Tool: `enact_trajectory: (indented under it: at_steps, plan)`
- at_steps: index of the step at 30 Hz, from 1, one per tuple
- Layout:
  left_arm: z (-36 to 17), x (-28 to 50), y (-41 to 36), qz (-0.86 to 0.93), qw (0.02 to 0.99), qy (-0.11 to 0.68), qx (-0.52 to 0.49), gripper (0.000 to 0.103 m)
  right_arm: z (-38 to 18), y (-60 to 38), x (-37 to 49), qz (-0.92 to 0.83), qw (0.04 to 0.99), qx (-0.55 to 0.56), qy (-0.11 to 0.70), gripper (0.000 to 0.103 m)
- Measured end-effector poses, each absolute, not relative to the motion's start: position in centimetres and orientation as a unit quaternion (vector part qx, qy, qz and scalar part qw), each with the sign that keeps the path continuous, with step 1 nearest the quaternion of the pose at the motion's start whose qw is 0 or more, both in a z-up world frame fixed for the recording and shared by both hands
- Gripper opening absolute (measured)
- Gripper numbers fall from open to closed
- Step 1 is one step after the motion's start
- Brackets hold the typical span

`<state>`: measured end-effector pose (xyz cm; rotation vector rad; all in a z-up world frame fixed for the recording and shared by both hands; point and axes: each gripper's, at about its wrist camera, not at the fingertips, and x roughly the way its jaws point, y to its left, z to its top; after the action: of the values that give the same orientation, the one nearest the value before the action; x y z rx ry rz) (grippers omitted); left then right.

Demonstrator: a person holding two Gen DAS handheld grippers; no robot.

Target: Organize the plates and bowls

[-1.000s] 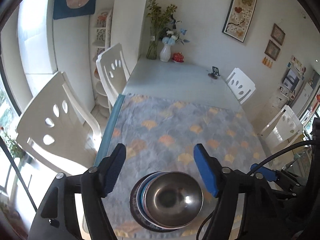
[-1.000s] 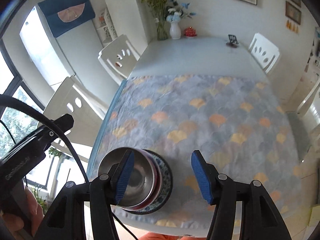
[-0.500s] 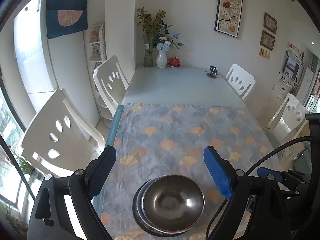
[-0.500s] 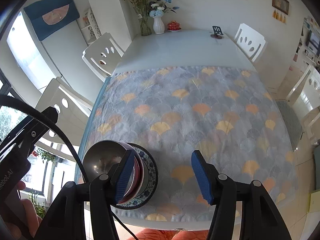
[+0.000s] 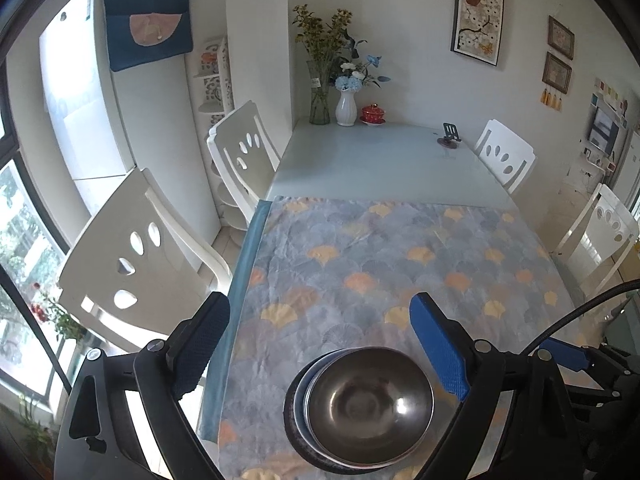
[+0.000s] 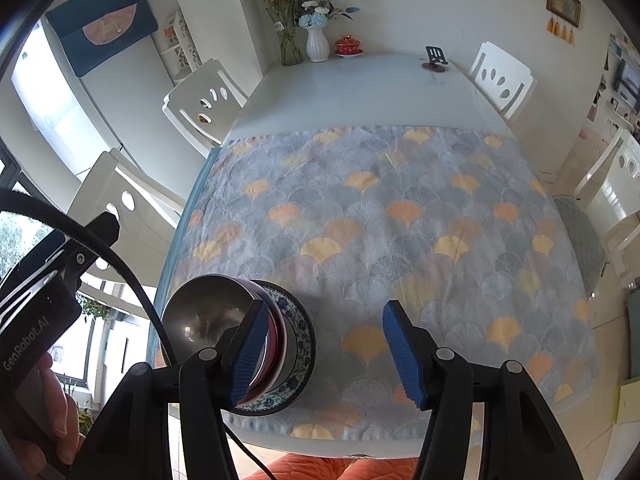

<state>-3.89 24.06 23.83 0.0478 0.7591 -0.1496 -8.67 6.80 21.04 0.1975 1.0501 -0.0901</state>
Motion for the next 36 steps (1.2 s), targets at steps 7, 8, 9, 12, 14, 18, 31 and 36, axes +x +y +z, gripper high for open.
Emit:
enact_trajectory:
  at_steps: [7,8,9,12,14,18,31,36]
  plan:
    - [23.9,-3.6,24.1,-0.015,0.928,0.367,0.054,0.091,21.0,6.9,-8.6,-0.042,0.859,0.096,0.502,0.057]
    - [23.9,-3.6,24.1,-0.012,0.928,0.369,0.054,0.091,20.9,6.9,-8.5,-0.041,0.858,0.095,0.503,0.057]
    - [23.9,-3.6,24.2,-0.012,0.928,0.368,0.052,0.091,20.9,6.9,-8.4,-0.04,0.857,0.095,0.504,0.057]
    - [24.1,-3.8,24.5,-0.012,0.93,0.364,0.045,0.091,20.7,6.7,-8.0,-0.036,0.856,0.094,0.507,0.057]
    - [24.3,-3.8,24.6,-0.01,0.931,0.363,0.043,0.091,20.6,6.5,-7.8,-0.034,0.856,0.092,0.508,0.057]
    - [24.1,-3.4,24.4,-0.013,0.93,0.365,0.04,0.091,20.5,6.4,-7.6,-0.033,0.855,0.093,0.51,0.057]
    - [24.2,-2.9,24.2,-0.006,0.933,0.356,0.052,0.091,20.1,6.3,-6.9,-0.026,0.849,0.091,0.519,0.057]
    - [24.1,-2.7,24.0,-0.018,0.932,0.36,0.052,0.091,19.9,6.3,-6.6,-0.026,0.85,0.092,0.518,0.057]
